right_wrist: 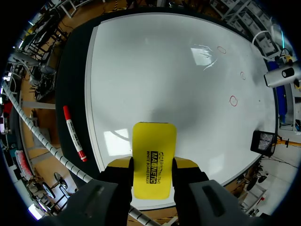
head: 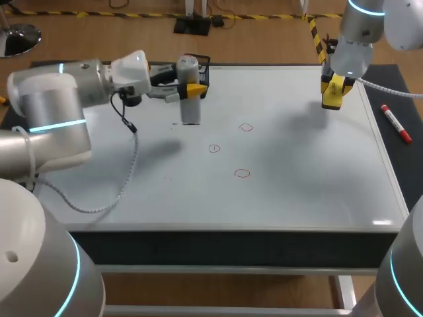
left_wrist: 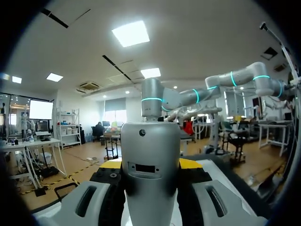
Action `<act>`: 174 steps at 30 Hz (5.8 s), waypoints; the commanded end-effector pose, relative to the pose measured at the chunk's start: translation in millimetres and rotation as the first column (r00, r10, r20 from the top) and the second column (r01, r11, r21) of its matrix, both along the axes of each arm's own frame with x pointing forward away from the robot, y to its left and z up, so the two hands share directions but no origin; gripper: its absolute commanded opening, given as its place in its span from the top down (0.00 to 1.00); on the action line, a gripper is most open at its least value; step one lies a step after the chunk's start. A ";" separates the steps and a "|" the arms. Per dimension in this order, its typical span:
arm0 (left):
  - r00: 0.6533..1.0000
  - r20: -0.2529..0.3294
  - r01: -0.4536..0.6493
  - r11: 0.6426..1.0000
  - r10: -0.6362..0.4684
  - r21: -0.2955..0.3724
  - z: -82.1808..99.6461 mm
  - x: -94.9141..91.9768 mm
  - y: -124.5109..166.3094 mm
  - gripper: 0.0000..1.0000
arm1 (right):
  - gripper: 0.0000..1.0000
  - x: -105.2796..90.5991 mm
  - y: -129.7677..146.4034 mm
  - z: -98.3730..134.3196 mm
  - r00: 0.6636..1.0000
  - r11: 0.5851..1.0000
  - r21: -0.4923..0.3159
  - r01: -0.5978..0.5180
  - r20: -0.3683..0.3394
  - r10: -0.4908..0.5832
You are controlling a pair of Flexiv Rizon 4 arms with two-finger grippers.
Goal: Pick up the inspection probe, press it on each red-marked spot on the whiteboard one by one, put down the probe, pick up the eraser, and wipe off all the red marks.
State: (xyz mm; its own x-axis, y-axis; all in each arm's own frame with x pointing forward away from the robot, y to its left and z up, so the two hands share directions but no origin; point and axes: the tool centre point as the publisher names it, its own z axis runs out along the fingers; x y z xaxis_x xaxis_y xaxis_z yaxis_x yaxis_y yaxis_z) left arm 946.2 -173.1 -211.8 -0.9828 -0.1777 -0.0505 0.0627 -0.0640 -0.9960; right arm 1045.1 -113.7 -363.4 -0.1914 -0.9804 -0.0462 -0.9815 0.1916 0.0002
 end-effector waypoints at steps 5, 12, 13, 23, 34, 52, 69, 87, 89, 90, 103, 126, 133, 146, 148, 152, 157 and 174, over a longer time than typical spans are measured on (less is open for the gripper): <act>0.999 -0.019 0.043 0.999 -0.044 -0.025 -15.5 -17.3 -15.2 1.00 | 1.00 0.4 -1.1 0.9 1.000 1.000 -0.002 -0.003 0.001 0.003; 0.996 -0.031 0.087 0.995 -0.088 -0.043 -33.5 -26.1 -25.4 1.00 | 1.00 0.4 -1.1 0.9 1.000 1.000 -0.002 -0.003 0.001 0.003; 0.995 -0.035 0.092 0.995 -0.093 -0.040 -35.4 -26.1 -27.6 1.00 | 1.00 0.4 -1.1 0.9 1.000 1.000 -0.002 -0.003 0.001 0.003; 0.990 -0.030 0.139 0.990 -0.140 -0.041 -49.6 -16.7 -42.7 1.00 | 1.00 0.4 -1.1 0.9 1.000 1.000 -0.002 -0.003 0.001 0.003; 0.985 -0.046 0.164 0.984 -0.167 -0.068 -70.1 -9.8 -43.5 1.00 | 1.00 0.4 -1.1 0.9 1.000 1.000 -0.002 -0.003 0.001 0.003; 0.981 -0.072 0.175 0.983 -0.179 -0.058 -75.8 -7.8 -43.1 1.00 | 1.00 0.4 -1.1 0.9 1.000 1.000 -0.002 -0.003 0.001 0.003; 0.982 -0.069 0.171 0.984 -0.174 -0.046 -68.5 -10.2 -43.9 1.00 | 1.00 0.4 -1.1 0.9 1.000 1.000 -0.002 -0.003 0.001 0.003; 0.997 -0.069 0.035 0.999 -0.034 0.011 -31.5 7.5 28.1 1.00 | 1.00 0.4 -1.1 0.9 1.000 1.000 -0.002 -0.003 0.001 0.003; 0.998 -0.067 0.019 1.000 -0.017 0.024 -28.5 9.1 40.9 1.00 | 1.00 0.4 -1.1 0.9 1.000 1.000 -0.002 -0.003 0.001 0.003; 0.998 -0.062 0.011 1.000 -0.009 0.026 -26.7 9.5 47.3 1.00 | 1.00 0.4 -1.1 0.9 1.000 1.000 -0.002 -0.003 0.001 0.003; 0.993 -0.014 -0.115 0.993 0.115 0.025 -22.6 10.1 121.8 1.00 | 1.00 0.4 -1.1 0.9 1.000 1.000 -0.002 -0.003 0.001 0.003; 0.981 -0.024 -0.194 0.981 0.194 0.006 -25.2 14.2 166.6 1.00 | 1.00 0.4 -1.1 0.9 1.000 1.000 -0.002 -0.003 0.001 0.003; 0.981 -0.024 -0.194 0.981 0.194 0.006 -25.2 14.2 166.6 1.00 | 1.00 -5.2 21.1 6.5 0.999 0.999 -0.024 -0.047 0.021 0.048; 0.981 -0.024 -0.194 0.981 0.194 0.006 -25.2 14.2 166.6 1.00 | 1.00 -51.0 95.5 11.1 0.966 0.967 0.002 -0.254 0.052 0.254; 0.981 -0.024 -0.194 0.981 0.194 0.006 -25.2 14.2 166.6 1.00 | 1.00 -59.4 108.0 14.0 0.957 0.958 0.015 -0.287 0.053 0.286; 0.981 -0.024 -0.194 0.981 0.194 0.006 -25.2 14.2 166.6 1.00 | 1.00 -74.4 133.1 16.7 0.934 0.934 0.028 -0.356 0.052 0.354; 0.981 -0.024 -0.194 0.981 0.194 0.006 -25.2 14.2 166.6 1.00 | 1.00 -92.4 165.5 15.9 0.904 0.904 0.029 -0.426 0.050 0.424; 0.981 -0.024 -0.194 0.981 0.194 0.006 -25.2 14.2 166.6 1.00 | 1.00 -136.9 276.8 0.2 0.838 0.838 0.009 -0.545 0.052 0.544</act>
